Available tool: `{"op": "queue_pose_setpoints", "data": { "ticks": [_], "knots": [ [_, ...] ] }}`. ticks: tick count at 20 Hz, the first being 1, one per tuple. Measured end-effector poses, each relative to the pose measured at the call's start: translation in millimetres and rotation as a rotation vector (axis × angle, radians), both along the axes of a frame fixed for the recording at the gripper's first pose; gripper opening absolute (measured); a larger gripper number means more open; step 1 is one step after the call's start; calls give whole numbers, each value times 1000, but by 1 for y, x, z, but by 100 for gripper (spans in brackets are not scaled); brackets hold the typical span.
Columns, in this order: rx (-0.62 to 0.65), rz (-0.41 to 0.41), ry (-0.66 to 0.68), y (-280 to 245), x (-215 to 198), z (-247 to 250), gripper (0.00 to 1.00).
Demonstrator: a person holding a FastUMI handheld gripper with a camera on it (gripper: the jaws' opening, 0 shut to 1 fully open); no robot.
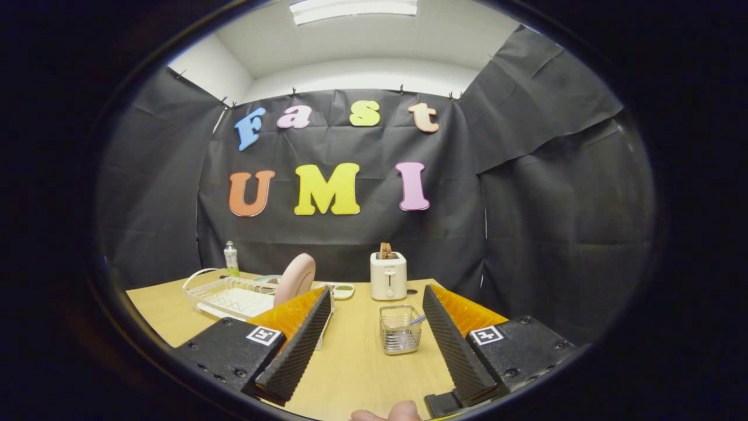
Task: Take the plate from the dish rack, then take the spoon from the basket and place it into the plate.
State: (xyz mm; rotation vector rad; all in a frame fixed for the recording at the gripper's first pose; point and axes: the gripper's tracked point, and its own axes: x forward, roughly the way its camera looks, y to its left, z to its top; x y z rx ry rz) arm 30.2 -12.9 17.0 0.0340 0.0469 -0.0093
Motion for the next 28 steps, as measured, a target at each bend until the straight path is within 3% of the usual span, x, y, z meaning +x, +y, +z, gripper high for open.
{"op": "queue_pose_setpoints", "data": {
  "ticks": [10,17,23,28],
  "knots": [
    [-14,171,130,48,72,58,100],
    [-47,215,240,81,152,98,100],
    [-17,296,521,129,203,76,100],
    [0,292,725,154,226,40,100]
  ]
}}
